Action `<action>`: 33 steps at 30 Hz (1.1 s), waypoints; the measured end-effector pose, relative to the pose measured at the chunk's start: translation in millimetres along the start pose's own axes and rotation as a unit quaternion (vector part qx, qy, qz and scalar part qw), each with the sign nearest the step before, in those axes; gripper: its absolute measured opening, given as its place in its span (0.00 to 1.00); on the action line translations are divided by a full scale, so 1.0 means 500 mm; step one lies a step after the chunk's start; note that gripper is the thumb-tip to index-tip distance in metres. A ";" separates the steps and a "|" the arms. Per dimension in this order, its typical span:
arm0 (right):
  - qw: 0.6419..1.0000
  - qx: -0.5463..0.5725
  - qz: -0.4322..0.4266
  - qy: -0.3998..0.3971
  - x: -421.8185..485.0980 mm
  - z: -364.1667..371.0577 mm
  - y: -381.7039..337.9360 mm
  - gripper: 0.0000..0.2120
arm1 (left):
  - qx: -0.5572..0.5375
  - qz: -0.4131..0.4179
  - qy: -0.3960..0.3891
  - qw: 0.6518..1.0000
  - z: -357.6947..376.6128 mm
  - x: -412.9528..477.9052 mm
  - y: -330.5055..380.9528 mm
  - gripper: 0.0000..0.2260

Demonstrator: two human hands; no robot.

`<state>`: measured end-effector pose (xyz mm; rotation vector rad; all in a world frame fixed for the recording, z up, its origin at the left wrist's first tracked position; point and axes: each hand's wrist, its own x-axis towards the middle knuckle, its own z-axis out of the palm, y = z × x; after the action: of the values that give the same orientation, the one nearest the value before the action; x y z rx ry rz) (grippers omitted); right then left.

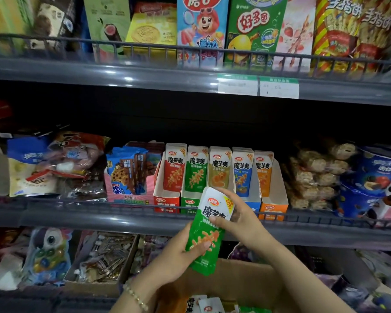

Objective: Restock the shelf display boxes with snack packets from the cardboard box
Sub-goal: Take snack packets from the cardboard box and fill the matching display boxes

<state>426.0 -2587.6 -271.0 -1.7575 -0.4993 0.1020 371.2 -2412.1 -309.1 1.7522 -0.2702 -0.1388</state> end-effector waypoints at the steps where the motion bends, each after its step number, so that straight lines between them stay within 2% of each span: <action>1: 0.999 0.007 0.013 -0.031 0.010 -0.005 -0.006 0.27 | -0.011 0.003 -0.009 1.000 -0.009 0.005 0.003 0.20; 4: 0.991 0.053 0.054 -0.108 0.046 -0.018 -0.025 0.30 | -0.025 0.019 -0.017 0.999 -0.032 0.026 0.013 0.20; 7: 0.994 0.028 0.035 -0.101 0.085 -0.025 -0.038 0.31 | -0.014 0.045 -0.013 0.999 -0.052 0.053 0.024 0.19; 9: 0.997 0.020 0.026 -0.072 0.110 -0.031 -0.045 0.31 | 0.025 0.059 0.012 0.998 -0.072 0.071 0.032 0.17; 10: 0.998 0.018 0.022 -0.051 0.124 -0.036 -0.050 0.31 | 0.081 0.062 0.033 0.994 -0.086 0.081 0.038 0.17; 11: 1.000 0.015 0.015 -0.019 0.138 -0.044 -0.056 0.31 | 0.169 0.068 0.061 0.981 -0.104 0.092 0.039 0.18; 13: 0.999 0.003 -0.009 0.052 0.170 -0.063 -0.066 0.30 | 0.340 0.091 0.117 0.929 -0.138 0.115 0.035 0.21; 15: 0.992 -0.007 -0.037 0.116 0.205 -0.077 -0.073 0.30 | 0.411 0.109 0.135 0.895 -0.165 0.137 0.031 0.22; 17: 0.984 -0.011 -0.065 0.164 0.248 -0.082 -0.074 0.30 | 0.438 0.103 0.114 0.886 -0.183 0.161 0.023 0.22; 19: 0.979 -0.039 -0.084 0.182 0.290 -0.081 -0.072 0.30 | 0.458 0.079 0.077 0.882 -0.194 0.185 0.012 0.20; 22: 0.973 -0.129 -0.095 0.166 0.342 -0.074 -0.060 0.33 | 0.458 0.057 0.026 0.886 -0.194 0.214 -0.003 0.14; 24: 0.969 -0.182 -0.095 0.137 0.366 -0.067 -0.039 0.33 | 0.422 0.062 0.019 0.904 -0.190 0.227 -0.012 0.11; 27: 0.962 -0.243 -0.076 0.096 0.386 -0.053 0.011 0.33 | 0.360 0.073 0.037 0.929 -0.190 0.235 -0.028 0.12; 30: 0.930 -0.352 -0.092 0.047 0.393 -0.046 0.041 0.32 | 0.341 0.079 0.031 0.936 -0.194 0.240 -0.036 0.13; 33: 0.909 -0.400 -0.113 0.030 0.404 -0.048 0.044 0.33 | 0.338 0.075 0.010 0.938 -0.199 0.241 -0.033 0.13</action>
<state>622.4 -2535.9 -246.2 -2.4710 -0.7622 -0.3745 513.2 -2345.8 -298.8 2.4033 -0.4764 0.0985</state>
